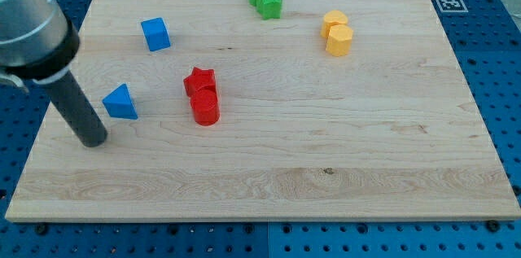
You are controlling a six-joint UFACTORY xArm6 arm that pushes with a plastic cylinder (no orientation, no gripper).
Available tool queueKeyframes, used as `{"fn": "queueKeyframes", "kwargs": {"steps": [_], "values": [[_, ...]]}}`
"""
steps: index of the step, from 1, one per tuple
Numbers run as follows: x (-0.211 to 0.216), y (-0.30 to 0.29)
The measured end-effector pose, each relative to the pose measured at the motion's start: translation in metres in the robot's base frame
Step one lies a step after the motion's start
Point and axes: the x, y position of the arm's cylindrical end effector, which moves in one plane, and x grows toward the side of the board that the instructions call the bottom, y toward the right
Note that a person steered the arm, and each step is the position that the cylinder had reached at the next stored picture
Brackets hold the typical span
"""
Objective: Place blue triangle below blue cube
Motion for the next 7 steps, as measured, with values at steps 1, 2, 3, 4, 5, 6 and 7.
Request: {"fn": "queueKeyframes", "kwargs": {"steps": [1, 2, 3, 4, 5, 6, 7], "values": [[0.000, 0.012], [-0.009, 0.012], [-0.031, 0.012], [-0.052, 0.012], [-0.076, 0.012], [-0.103, 0.012], [-0.130, 0.012]]}}
